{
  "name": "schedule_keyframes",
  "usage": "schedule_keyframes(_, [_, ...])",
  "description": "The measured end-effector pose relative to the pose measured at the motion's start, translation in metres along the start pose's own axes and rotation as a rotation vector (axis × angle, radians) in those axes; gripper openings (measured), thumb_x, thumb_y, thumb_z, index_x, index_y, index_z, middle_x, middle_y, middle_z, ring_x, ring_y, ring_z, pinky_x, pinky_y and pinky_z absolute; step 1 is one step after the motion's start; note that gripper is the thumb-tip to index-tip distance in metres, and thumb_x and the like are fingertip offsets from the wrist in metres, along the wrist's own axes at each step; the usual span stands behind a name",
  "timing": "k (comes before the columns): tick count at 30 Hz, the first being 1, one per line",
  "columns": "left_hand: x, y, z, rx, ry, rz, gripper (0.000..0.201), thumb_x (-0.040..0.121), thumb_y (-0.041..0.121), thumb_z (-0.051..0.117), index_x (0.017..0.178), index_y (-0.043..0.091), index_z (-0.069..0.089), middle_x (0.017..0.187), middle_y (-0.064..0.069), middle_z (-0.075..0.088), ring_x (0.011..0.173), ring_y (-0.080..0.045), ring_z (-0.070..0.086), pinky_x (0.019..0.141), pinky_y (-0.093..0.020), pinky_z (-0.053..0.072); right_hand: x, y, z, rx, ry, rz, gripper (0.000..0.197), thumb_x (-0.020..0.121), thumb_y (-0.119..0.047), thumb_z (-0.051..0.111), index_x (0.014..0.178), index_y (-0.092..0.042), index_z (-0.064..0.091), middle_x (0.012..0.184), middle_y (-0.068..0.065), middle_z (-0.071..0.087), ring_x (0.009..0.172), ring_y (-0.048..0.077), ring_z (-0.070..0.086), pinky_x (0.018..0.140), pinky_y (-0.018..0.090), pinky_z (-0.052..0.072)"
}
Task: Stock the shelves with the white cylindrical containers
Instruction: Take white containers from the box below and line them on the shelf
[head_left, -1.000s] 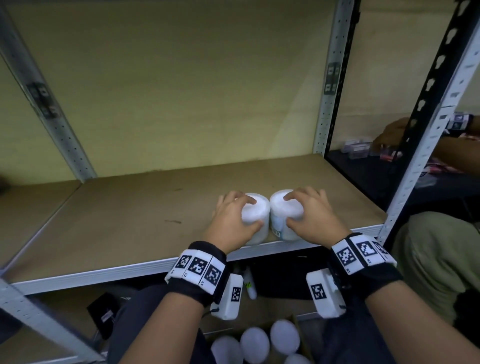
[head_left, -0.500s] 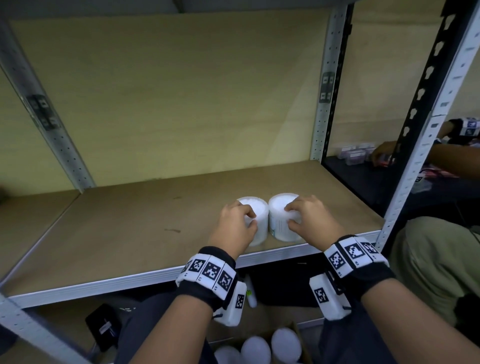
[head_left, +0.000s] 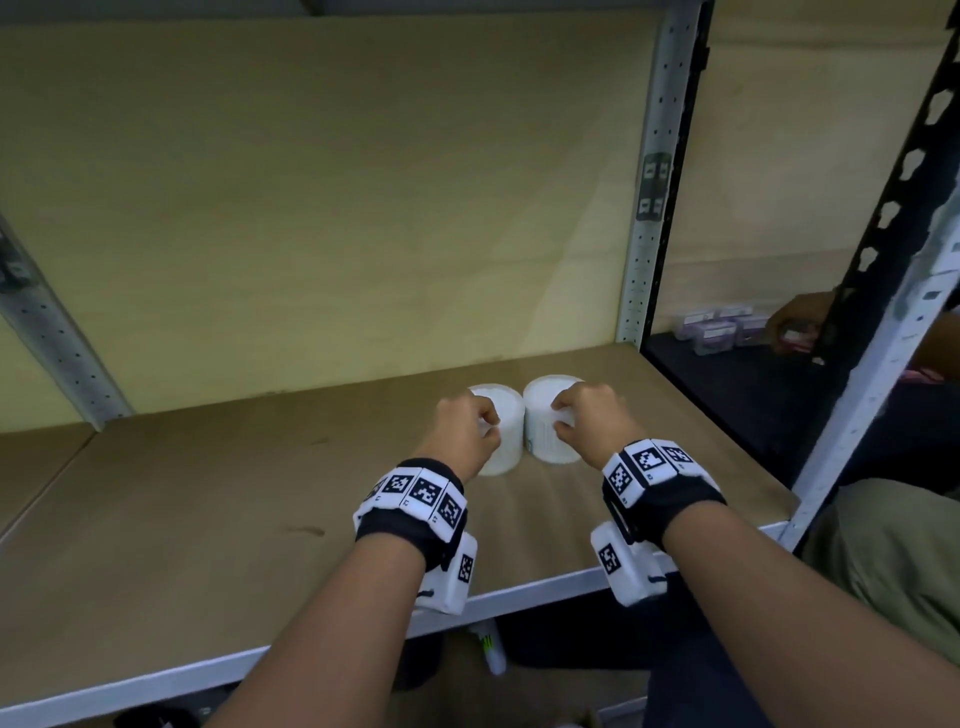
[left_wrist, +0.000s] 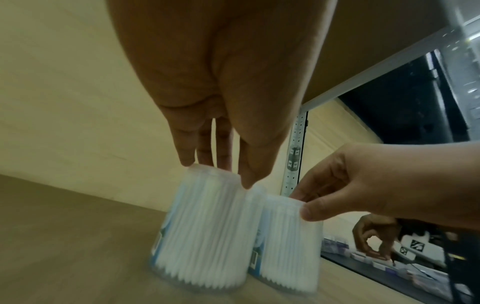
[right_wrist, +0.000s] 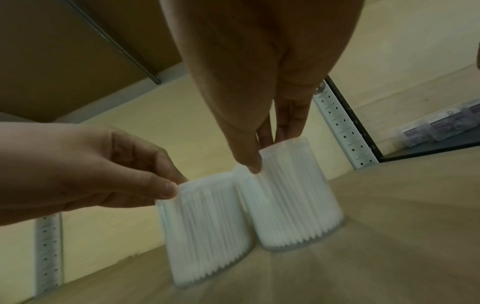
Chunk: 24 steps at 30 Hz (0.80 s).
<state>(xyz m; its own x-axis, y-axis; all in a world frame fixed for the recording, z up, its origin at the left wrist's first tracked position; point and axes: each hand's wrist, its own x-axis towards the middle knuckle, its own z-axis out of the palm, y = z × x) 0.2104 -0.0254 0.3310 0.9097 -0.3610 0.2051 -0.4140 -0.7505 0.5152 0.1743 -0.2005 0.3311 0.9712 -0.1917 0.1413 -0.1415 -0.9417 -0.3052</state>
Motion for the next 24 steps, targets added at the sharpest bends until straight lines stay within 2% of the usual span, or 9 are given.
schedule_keyframes(3, [0.030, -0.006, 0.004, 0.004, -0.015, 0.004, 0.017, 0.087, 0.014, 0.058, 0.101, 0.011, 0.068, 0.114, -0.006, 0.063, 0.103, -0.023, 0.060, 0.082, -0.027, 0.047, 0.032, 0.001, 0.002, -0.013, -0.014, 0.023, 0.036, 0.090, -0.020, 0.059, 0.126, -0.018, 0.062, 0.129, 0.008, 0.060, 0.122, 0.026, 0.054, 0.100, 0.033, 0.042])
schedule_keyframes(7, [0.066, -0.016, 0.011, 0.004, -0.006, 0.027, 0.017, 0.088, 0.014, 0.058, 0.101, 0.008, 0.067, 0.110, -0.007, 0.061, 0.103, -0.024, 0.058, 0.081, -0.024, 0.043, 0.070, 0.003, 0.006, -0.030, 0.004, 0.032, 0.036, 0.092, -0.017, 0.057, 0.127, -0.016, 0.061, 0.131, 0.007, 0.059, 0.124, 0.025, 0.052, 0.101, 0.032, 0.040])
schedule_keyframes(9, [0.083, -0.020, 0.015, 0.025, 0.019, 0.048, 0.016, 0.087, 0.013, 0.059, 0.099, 0.008, 0.068, 0.107, -0.009, 0.061, 0.103, -0.024, 0.057, 0.082, -0.027, 0.045, 0.087, 0.004, 0.011, -0.011, 0.012, 0.025, 0.035, 0.092, -0.015, 0.056, 0.126, -0.013, 0.062, 0.130, 0.008, 0.060, 0.122, 0.025, 0.051, 0.100, 0.031, 0.040])
schedule_keyframes(13, [0.113, -0.025, 0.020, 0.025, 0.040, 0.047, 0.019, 0.087, 0.010, 0.057, 0.102, 0.007, 0.069, 0.106, -0.012, 0.064, 0.099, -0.025, 0.060, 0.077, -0.024, 0.044, 0.117, 0.007, 0.022, 0.003, 0.033, 0.010, 0.036, 0.092, -0.008, 0.050, 0.125, -0.012, 0.063, 0.125, 0.010, 0.062, 0.119, 0.027, 0.048, 0.098, 0.031, 0.042])
schedule_keyframes(15, [0.126, -0.028, 0.023, 0.023, 0.046, 0.061, 0.020, 0.088, 0.009, 0.056, 0.104, 0.005, 0.068, 0.108, -0.013, 0.063, 0.101, -0.026, 0.059, 0.077, -0.022, 0.040, 0.127, 0.010, 0.025, 0.013, 0.019, 0.006, 0.042, 0.092, -0.002, 0.047, 0.132, -0.011, 0.057, 0.132, 0.011, 0.058, 0.127, 0.027, 0.043, 0.105, 0.032, 0.040])
schedule_keyframes(17, [0.136, -0.032, 0.027, 0.021, 0.069, 0.080, 0.019, 0.089, 0.009, 0.056, 0.104, 0.005, 0.068, 0.111, -0.014, 0.062, 0.104, -0.027, 0.057, 0.081, -0.025, 0.040, 0.133, 0.012, 0.028, -0.013, -0.003, -0.021, 0.048, 0.092, 0.001, 0.046, 0.139, -0.010, 0.049, 0.141, 0.010, 0.051, 0.133, 0.027, 0.038, 0.109, 0.030, 0.034])
schedule_keyframes(21, [0.148, -0.035, 0.038, -0.026, 0.148, 0.076, 0.019, 0.090, 0.004, 0.054, 0.102, 0.002, 0.069, 0.108, -0.017, 0.067, 0.101, -0.030, 0.061, 0.086, -0.033, 0.049, 0.139, 0.016, 0.034, -0.055, -0.049, -0.068, 0.056, 0.091, 0.007, 0.044, 0.145, -0.008, 0.038, 0.150, 0.006, 0.040, 0.139, 0.028, 0.027, 0.112, 0.032, 0.031])
schedule_keyframes(24, [0.152, -0.035, 0.043, -0.082, 0.180, 0.068, 0.021, 0.090, 0.002, 0.053, 0.104, 0.001, 0.068, 0.108, -0.017, 0.068, 0.101, -0.030, 0.063, 0.088, -0.033, 0.051, 0.140, 0.018, 0.035, -0.069, -0.071, -0.081, 0.063, 0.090, 0.006, 0.046, 0.148, -0.007, 0.028, 0.155, 0.005, 0.030, 0.142, 0.029, 0.022, 0.113, 0.031, 0.027])
